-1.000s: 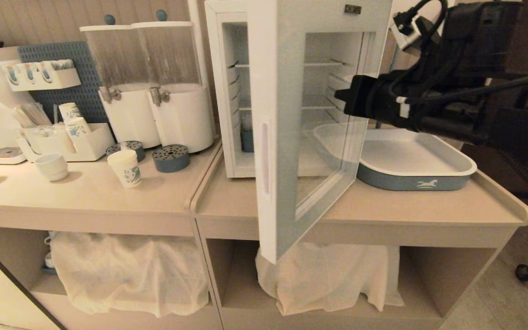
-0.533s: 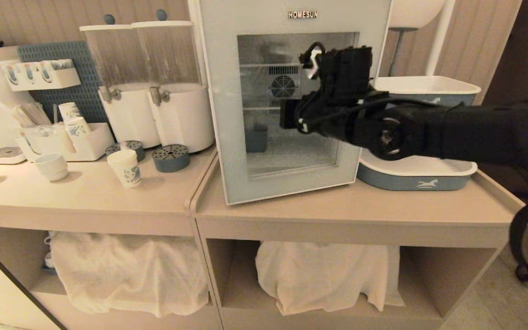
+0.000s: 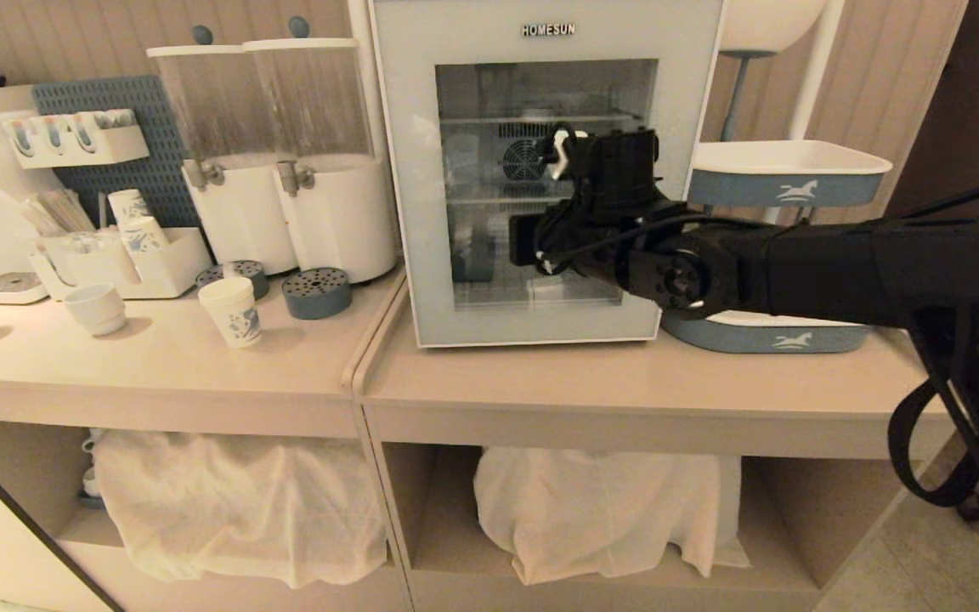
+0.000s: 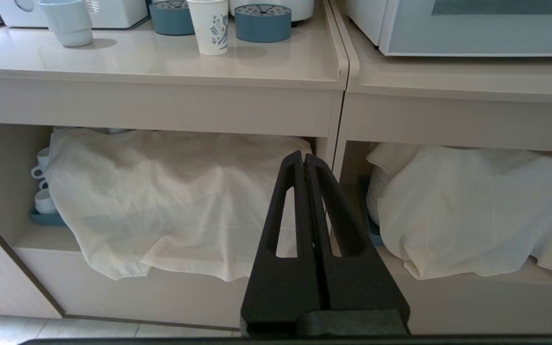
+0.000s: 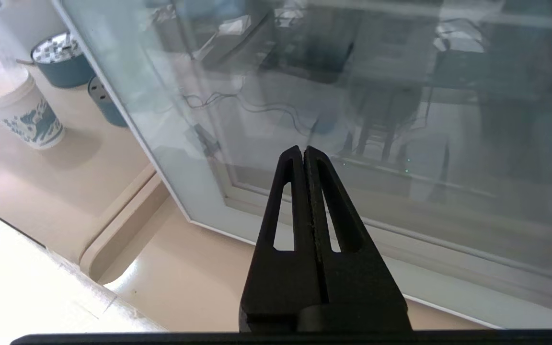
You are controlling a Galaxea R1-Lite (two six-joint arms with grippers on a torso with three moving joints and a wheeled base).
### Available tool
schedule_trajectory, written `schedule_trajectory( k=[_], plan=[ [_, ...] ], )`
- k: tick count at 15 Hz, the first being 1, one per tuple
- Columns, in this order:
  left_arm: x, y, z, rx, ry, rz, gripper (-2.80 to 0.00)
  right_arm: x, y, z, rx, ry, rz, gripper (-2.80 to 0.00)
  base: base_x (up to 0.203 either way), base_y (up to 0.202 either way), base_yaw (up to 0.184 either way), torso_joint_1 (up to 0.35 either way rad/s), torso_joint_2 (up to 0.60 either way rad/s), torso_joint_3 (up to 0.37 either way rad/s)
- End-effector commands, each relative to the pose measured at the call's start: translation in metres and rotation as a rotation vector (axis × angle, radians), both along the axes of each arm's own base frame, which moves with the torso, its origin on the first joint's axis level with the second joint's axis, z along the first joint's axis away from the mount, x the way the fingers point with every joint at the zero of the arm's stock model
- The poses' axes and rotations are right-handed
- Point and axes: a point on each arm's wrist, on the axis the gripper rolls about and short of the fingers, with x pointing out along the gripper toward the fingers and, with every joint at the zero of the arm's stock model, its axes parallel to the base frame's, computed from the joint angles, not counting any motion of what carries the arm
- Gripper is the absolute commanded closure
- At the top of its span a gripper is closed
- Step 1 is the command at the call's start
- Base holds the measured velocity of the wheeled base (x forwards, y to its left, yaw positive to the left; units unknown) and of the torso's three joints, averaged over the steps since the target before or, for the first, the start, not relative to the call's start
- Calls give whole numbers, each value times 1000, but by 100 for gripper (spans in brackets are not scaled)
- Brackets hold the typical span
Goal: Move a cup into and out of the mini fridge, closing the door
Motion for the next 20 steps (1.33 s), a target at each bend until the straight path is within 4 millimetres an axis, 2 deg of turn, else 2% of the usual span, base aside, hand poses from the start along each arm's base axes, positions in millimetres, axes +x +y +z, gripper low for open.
schedule_trajectory(
  k=[1,3,4,5,7,9,11,13,14,16,18,20],
  plan=[
    [2,0,-5,0,19,1,0,-22,-20,33,51,-25,-15,0,0,0,0,0,0,0],
    [2,0,-5,0,19,1,0,-51,-59,66,93,-50,-50,0,0,0,0,0,0,0],
    [2,0,-5,0,19,1,0,-62,-78,77,103,-59,-76,0,0,0,0,0,0,0],
    [2,0,-5,0,19,1,0,-79,-106,91,118,-79,-115,0,0,0,0,0,0,0],
    [2,0,-5,0,19,1,0,-127,-167,120,160,-138,-187,0,0,0,0,0,0,0],
    [2,0,-5,-1,20,1,0,-192,-213,140,218,-190,-254,0,0,0,0,0,0,0],
    [2,0,-5,-1,19,1,0,-280,-241,151,304,-262,-281,0,0,0,0,0,0,0],
    [2,0,-5,-1,21,1,0,-364,-258,140,387,-296,-312,0,0,0,0,0,0,0],
    [2,0,-5,0,19,1,0,-395,-262,129,420,-298,-334,0,0,0,0,0,0,0],
    [2,0,-5,-1,22,1,0,-456,-261,96,459,-324,-303,0,0,0,0,0,0,0],
    [2,0,-5,-1,20,1,0,-494,-257,49,412,-360,-211,0,0,0,0,0,0,0],
    [2,0,-5,-1,20,1,0,-499,-256,-1,314,-380,-206,0,0,0,0,0,0,0]
  ],
)
